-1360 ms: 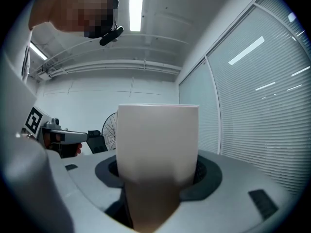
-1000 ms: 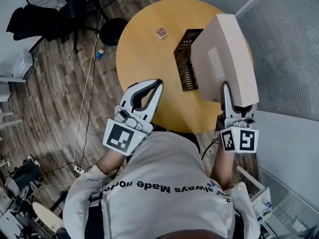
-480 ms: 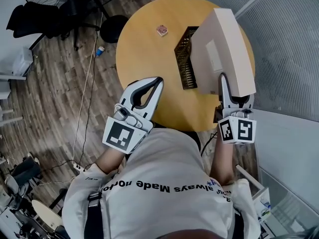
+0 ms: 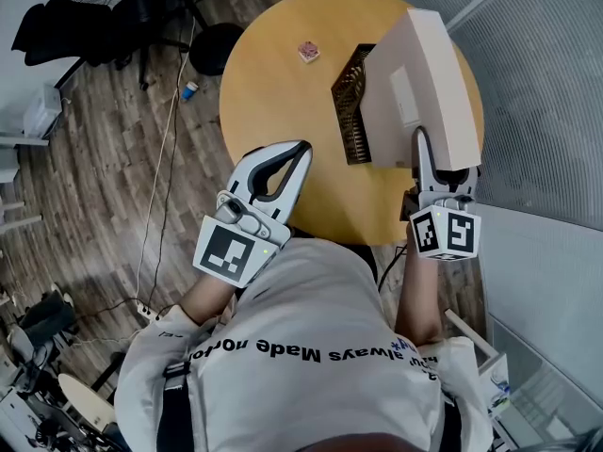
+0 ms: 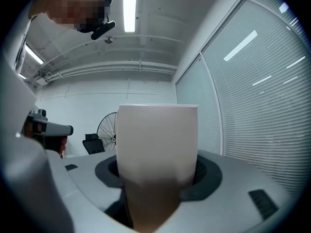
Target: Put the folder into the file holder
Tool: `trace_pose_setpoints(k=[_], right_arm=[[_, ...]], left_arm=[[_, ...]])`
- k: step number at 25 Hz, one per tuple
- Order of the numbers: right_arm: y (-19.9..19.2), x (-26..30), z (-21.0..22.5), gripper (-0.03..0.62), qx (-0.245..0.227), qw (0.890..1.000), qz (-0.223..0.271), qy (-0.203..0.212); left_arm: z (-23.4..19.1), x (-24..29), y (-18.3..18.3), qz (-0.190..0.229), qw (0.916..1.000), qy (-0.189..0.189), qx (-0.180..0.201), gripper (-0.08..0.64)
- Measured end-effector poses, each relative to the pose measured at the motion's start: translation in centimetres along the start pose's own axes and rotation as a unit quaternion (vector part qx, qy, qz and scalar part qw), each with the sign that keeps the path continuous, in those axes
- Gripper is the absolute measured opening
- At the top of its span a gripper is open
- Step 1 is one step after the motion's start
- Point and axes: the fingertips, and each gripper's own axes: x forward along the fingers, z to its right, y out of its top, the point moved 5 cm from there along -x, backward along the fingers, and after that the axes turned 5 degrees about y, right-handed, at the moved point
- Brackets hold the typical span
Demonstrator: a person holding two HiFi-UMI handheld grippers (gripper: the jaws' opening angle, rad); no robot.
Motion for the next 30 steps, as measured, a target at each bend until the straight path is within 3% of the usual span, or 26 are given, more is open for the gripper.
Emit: trace_pose_setpoints(k=[30], right_arm=[[-4.5,1.7,-0.1,0.287,0.008,1.0,0.012,-0.012]], left_arm=[[-1.0,-1.2,0.0,-0.002,0.9999,0.015,-0.005,0.025]])
